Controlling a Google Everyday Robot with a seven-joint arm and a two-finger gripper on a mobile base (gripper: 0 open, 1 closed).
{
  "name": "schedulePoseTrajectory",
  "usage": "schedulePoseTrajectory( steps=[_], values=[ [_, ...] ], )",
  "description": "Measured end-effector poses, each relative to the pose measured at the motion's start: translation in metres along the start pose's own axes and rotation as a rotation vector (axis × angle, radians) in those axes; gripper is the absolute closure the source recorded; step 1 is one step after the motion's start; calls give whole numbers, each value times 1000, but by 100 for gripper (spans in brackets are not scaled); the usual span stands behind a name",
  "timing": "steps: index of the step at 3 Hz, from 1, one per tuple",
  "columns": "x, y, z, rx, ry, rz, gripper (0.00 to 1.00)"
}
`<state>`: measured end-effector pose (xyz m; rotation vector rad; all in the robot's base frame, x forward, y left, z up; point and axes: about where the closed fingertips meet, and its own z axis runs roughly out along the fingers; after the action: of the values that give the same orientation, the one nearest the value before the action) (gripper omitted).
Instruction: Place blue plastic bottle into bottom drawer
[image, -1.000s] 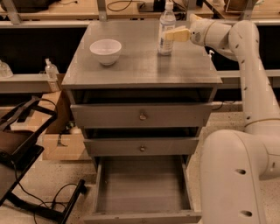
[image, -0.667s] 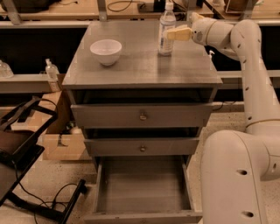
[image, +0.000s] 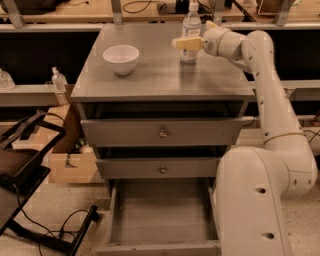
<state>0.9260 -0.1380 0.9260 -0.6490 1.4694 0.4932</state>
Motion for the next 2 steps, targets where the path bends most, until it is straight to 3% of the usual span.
schedulePoseTrajectory(
  steps=[2],
  values=[
    [27, 10, 47, 25, 37, -3, 49]
  ],
)
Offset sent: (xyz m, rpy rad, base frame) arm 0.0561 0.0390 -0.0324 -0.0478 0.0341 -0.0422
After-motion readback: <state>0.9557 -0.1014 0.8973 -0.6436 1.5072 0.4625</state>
